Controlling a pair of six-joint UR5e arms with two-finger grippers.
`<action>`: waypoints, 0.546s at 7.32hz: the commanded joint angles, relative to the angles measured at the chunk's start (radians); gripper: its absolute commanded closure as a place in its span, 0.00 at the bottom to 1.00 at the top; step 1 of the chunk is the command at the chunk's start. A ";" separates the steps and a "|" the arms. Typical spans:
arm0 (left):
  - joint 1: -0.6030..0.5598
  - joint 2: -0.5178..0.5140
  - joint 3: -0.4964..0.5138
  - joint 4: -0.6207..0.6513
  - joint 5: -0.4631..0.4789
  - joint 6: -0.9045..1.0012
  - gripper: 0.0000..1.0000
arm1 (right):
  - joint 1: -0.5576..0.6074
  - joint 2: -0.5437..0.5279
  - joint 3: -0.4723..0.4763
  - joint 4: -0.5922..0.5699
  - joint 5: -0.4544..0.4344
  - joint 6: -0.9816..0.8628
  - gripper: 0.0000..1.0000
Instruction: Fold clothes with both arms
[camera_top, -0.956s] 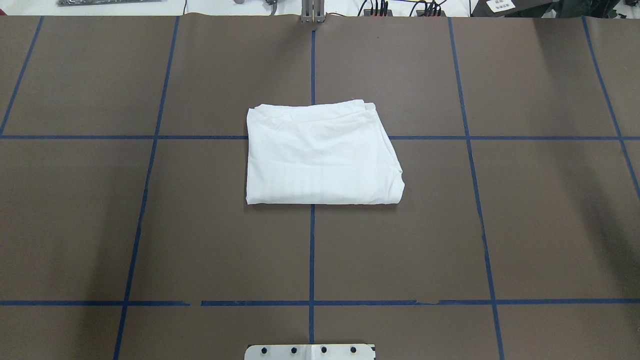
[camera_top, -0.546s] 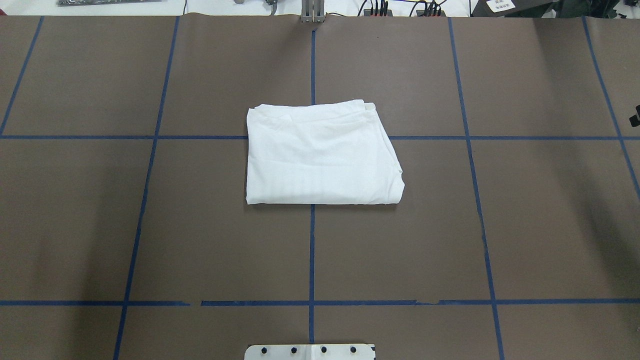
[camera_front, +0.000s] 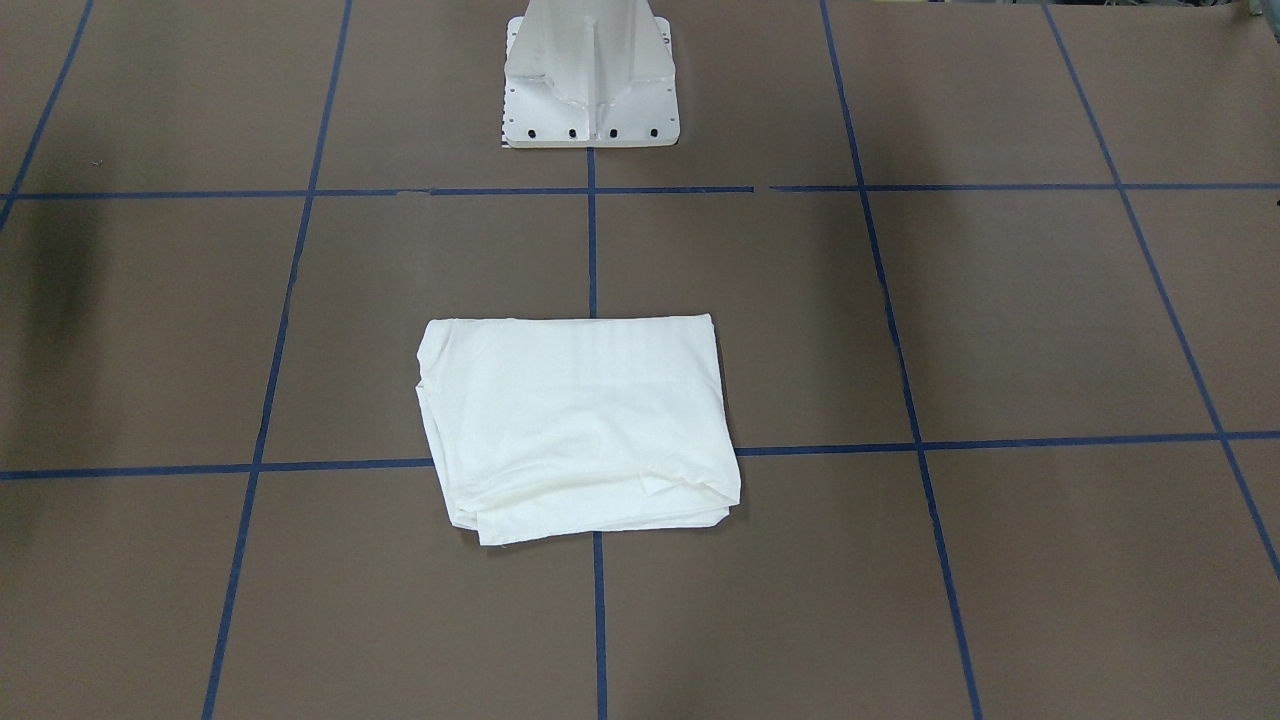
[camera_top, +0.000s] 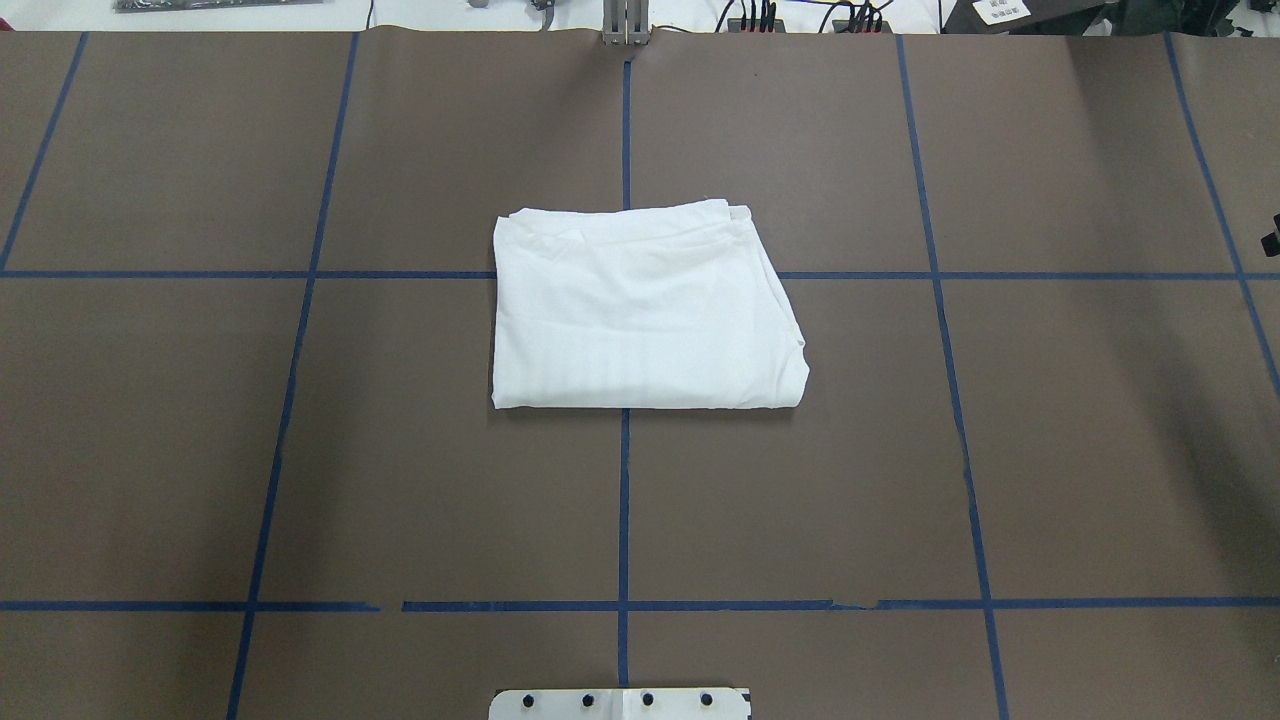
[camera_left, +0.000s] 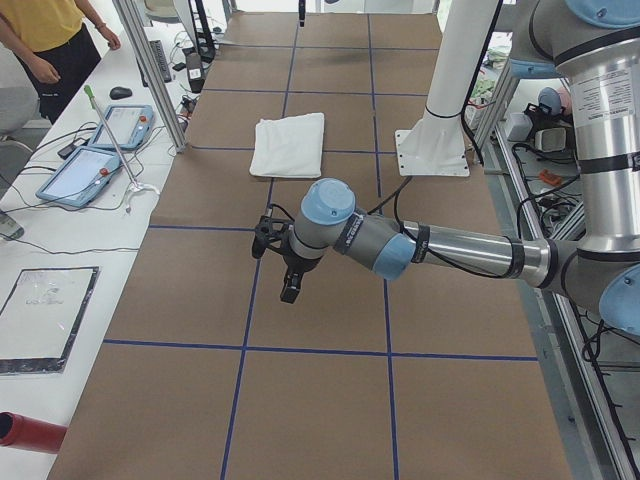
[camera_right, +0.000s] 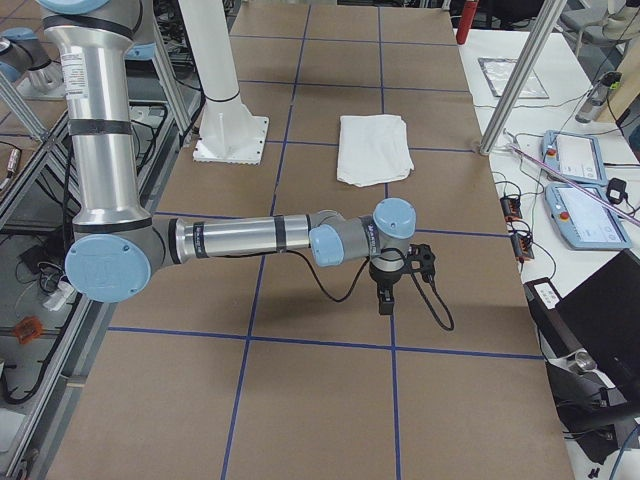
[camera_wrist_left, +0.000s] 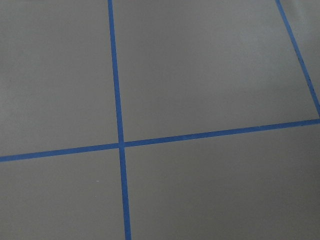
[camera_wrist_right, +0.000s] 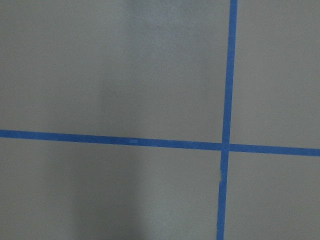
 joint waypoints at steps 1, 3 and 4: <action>0.005 0.009 0.000 0.080 0.065 0.005 0.00 | 0.024 -0.043 0.010 0.006 0.006 0.001 0.00; 0.010 0.010 0.035 0.122 0.099 0.005 0.00 | 0.044 -0.052 0.032 -0.003 0.006 -0.007 0.00; 0.010 0.004 0.049 0.116 0.096 0.003 0.00 | 0.044 -0.051 0.037 -0.005 0.006 -0.010 0.00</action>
